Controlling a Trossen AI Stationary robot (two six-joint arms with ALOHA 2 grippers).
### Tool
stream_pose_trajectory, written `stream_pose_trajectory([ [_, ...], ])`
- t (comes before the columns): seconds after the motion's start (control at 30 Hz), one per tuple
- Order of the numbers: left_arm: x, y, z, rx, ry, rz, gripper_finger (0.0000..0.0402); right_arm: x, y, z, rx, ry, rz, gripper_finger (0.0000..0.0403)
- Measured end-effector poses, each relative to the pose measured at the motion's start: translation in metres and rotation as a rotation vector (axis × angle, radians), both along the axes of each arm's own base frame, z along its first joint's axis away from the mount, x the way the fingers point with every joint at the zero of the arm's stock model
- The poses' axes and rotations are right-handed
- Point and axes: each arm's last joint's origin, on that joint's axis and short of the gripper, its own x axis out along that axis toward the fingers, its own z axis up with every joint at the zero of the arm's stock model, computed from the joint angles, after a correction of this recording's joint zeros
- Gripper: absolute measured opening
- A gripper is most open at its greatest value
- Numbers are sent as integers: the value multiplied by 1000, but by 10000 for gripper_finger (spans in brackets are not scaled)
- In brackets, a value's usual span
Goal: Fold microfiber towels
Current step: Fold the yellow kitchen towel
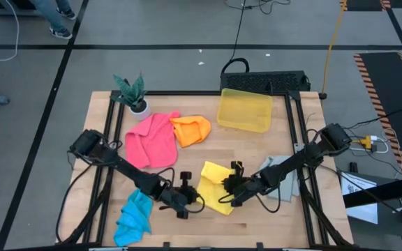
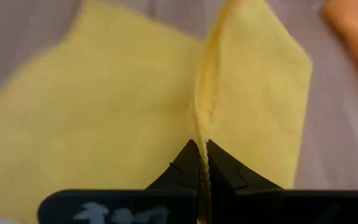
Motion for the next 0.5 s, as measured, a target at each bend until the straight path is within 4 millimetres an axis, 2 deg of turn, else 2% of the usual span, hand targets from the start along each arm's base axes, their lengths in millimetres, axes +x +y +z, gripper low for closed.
stream_pose_trajectory([
  [0.23,6,-8,-32,-40,8,32,15,6,13,27,9,-69,13,0],
  [0.33,11,-6,-45,-47,-1,58,17,9,24,30,15,-43,16,0],
  [0.5,15,-1,-51,-51,7,86,4,17,40,30,25,-4,7,0],
])
